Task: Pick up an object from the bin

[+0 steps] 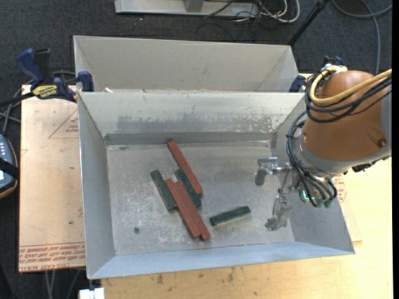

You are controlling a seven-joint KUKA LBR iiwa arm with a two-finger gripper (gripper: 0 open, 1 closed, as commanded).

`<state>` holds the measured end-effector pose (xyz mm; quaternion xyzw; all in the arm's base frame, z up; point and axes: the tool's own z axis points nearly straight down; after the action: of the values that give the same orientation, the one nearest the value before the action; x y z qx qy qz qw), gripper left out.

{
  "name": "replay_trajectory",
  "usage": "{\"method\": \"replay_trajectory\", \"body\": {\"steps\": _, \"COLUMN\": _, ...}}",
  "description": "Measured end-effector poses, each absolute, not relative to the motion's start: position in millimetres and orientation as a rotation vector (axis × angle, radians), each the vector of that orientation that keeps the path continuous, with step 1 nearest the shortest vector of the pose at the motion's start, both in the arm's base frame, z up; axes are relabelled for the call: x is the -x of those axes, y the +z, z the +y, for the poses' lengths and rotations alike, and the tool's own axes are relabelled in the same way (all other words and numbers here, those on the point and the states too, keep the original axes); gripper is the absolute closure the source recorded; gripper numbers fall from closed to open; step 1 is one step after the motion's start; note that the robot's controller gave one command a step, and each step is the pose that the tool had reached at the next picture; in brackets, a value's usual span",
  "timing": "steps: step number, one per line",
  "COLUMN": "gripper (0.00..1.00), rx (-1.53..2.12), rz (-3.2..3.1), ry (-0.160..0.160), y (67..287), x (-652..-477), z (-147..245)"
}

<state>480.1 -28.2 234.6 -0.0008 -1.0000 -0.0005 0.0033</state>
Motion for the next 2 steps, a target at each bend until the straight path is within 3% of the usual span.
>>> {"method": "replay_trajectory", "body": {"steps": 1, "gripper": 0.0, "rx": 0.0, "rz": -3.142, "ry": -0.001, "y": 237.9, "x": -481.5, "z": -28.1}}
{"method": "replay_trajectory", "body": {"steps": 2, "gripper": 0.0, "rx": -0.204, "rz": -3.139, "ry": -0.001, "y": 183.6, "x": -492.8, "z": -22.5}}
